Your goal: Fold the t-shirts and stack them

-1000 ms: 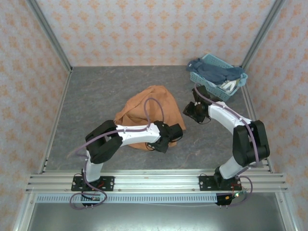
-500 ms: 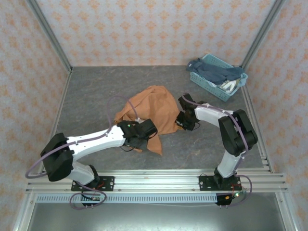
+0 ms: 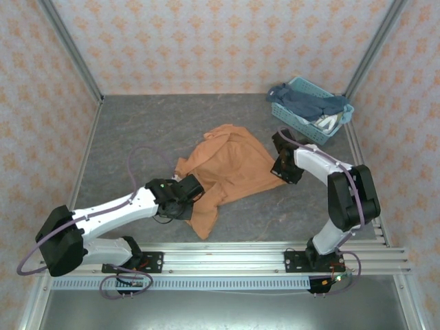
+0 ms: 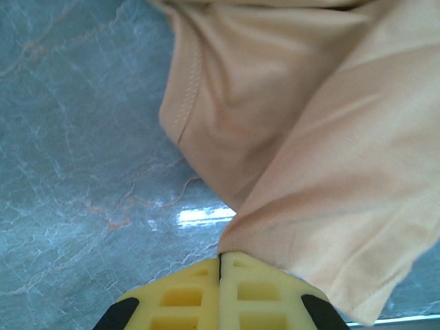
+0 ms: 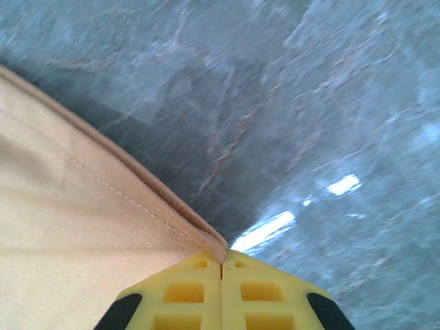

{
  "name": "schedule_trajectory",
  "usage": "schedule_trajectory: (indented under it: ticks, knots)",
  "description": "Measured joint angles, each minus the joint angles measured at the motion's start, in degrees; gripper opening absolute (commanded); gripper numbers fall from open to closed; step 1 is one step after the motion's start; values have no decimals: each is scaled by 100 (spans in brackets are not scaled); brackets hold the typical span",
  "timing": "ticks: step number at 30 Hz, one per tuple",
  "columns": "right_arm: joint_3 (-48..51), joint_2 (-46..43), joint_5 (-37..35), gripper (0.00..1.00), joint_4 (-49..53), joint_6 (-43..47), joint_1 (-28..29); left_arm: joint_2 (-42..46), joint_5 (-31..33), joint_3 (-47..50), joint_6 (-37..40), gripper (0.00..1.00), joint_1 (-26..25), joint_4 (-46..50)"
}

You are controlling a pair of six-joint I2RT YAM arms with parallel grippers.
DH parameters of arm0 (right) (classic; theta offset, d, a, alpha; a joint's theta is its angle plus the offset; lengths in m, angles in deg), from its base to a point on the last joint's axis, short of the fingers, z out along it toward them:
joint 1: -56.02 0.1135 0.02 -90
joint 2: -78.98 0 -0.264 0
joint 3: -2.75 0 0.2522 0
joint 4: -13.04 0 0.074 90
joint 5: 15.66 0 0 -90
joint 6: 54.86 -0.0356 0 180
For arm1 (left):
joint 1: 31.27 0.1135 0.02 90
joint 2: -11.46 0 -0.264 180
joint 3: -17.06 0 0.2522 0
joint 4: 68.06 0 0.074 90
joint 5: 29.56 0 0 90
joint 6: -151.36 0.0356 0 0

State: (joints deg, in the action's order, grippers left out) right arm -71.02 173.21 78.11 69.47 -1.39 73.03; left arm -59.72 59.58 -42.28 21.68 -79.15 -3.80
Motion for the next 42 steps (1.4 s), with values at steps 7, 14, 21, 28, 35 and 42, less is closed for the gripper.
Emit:
schedule_trajectory:
  ticks: [7,14,21,28,35,42]
  knots:
    - [0,20,-232,7,262,302,-59,527,-81,157,-295,74,90,9]
    - [2,11,-310,15,297,428,-352,831,-442,525,-774,73,1327,-516]
    - [2,9,-157,42,310,555,-378,-717,-918,214,-671,54,1644,-1419]
    - [164,-302,48,51,404,549,-380,-1705,-793,-61,-251,42,1644,-1429]
    - [382,-70,243,43,363,424,-380,-1921,-544,-313,-66,0,1648,-1327]
    - [382,221,201,17,254,374,-452,-2173,-50,-669,26,0,1856,-1119]
